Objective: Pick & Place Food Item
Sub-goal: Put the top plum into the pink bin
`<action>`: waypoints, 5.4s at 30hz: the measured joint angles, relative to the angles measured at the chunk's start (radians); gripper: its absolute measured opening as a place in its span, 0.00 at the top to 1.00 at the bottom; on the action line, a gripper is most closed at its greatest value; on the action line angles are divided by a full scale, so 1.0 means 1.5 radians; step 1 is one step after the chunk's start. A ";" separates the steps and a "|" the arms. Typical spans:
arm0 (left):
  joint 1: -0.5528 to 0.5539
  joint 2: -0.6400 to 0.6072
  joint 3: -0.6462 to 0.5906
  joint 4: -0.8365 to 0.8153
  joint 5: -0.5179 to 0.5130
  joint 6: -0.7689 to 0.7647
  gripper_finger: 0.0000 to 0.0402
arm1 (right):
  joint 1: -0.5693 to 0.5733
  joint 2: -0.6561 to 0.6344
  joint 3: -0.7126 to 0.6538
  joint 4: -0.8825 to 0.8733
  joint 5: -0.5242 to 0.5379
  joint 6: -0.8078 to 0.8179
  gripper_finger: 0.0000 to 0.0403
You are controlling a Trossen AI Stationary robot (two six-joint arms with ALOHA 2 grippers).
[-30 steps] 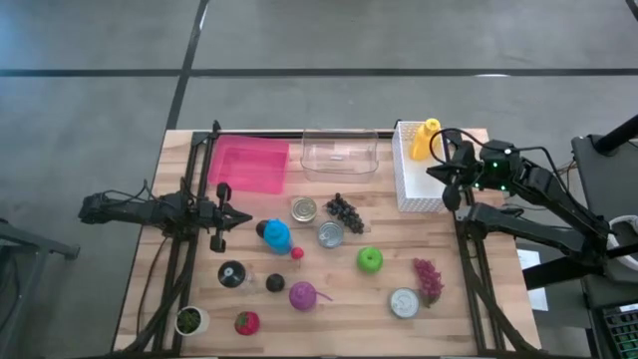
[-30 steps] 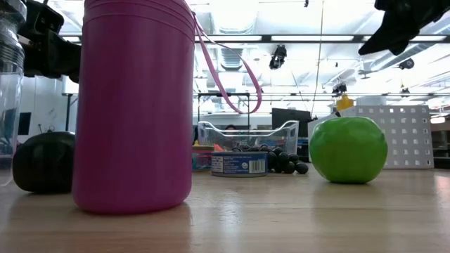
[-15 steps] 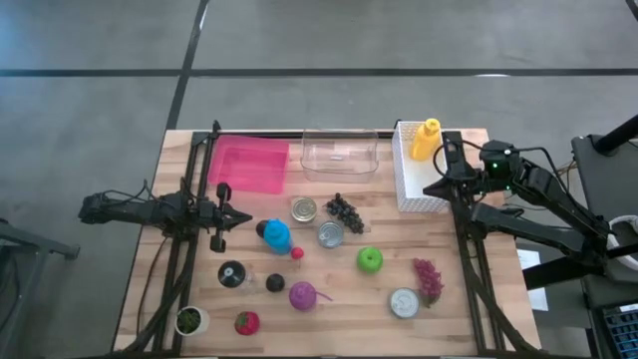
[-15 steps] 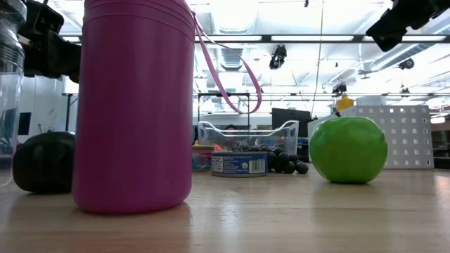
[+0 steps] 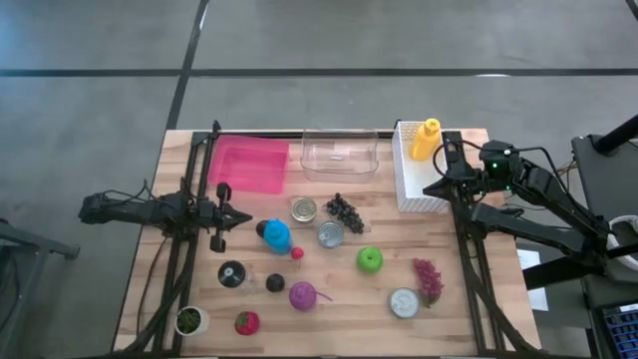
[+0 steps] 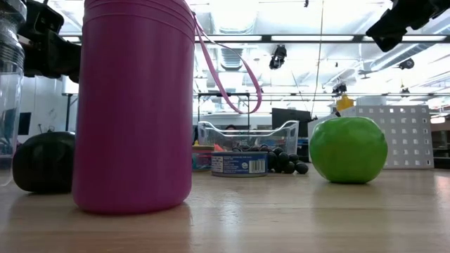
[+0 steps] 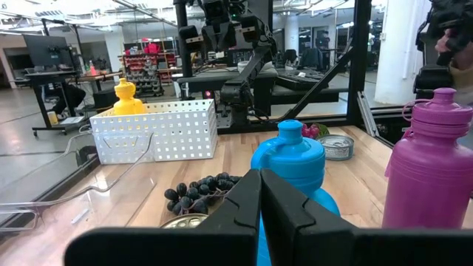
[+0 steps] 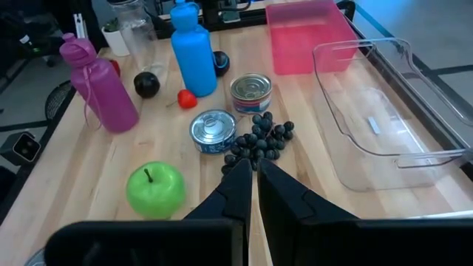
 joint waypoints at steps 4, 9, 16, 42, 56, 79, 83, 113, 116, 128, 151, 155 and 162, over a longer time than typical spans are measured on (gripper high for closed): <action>0.000 0.000 0.000 0.000 0.000 0.000 0.96 | 0.000 0.000 0.000 0.000 0.000 0.000 0.94; 0.000 0.000 0.000 0.000 0.000 0.001 0.96 | 0.000 0.000 0.000 0.000 0.000 0.000 0.94; 0.000 0.000 0.000 0.000 0.000 0.002 0.96 | 0.000 0.000 0.000 0.000 0.001 0.002 0.94; 0.000 0.000 0.000 0.046 -0.002 -0.031 0.96 | 0.000 0.000 0.000 0.000 0.001 0.002 0.94; -0.001 0.029 0.147 -0.011 0.015 0.000 0.96 | 0.000 0.000 0.000 0.000 0.001 0.002 0.94; 0.000 0.571 0.644 -0.300 -0.002 -0.020 0.96 | 0.000 0.000 0.000 -0.001 0.001 0.002 0.94; 0.000 0.630 0.703 -0.322 -0.002 -0.020 0.96 | 0.000 0.000 0.000 -0.001 0.001 0.002 0.94; -0.030 0.717 0.813 -0.674 -0.003 -0.145 0.96 | 0.000 0.000 0.000 -0.001 0.001 0.002 0.94; -0.030 0.717 0.812 -0.722 -0.011 -0.161 0.96 | 0.000 0.000 0.000 -0.001 0.001 0.002 0.94; -0.030 0.717 0.735 -0.806 -0.033 -0.226 0.96 | 0.000 0.000 0.000 -0.001 0.001 0.002 0.94; -0.029 0.717 0.657 -0.763 -0.033 -0.296 0.96 | 0.000 0.000 0.000 -0.001 0.001 0.002 0.94; -0.029 0.717 0.657 -0.759 -0.039 -0.296 0.96 | 0.000 0.000 0.000 -0.001 0.001 0.002 0.94; -0.029 0.717 0.657 -0.749 -0.060 -0.295 0.96 | 0.000 0.000 0.000 -0.001 0.001 0.002 0.94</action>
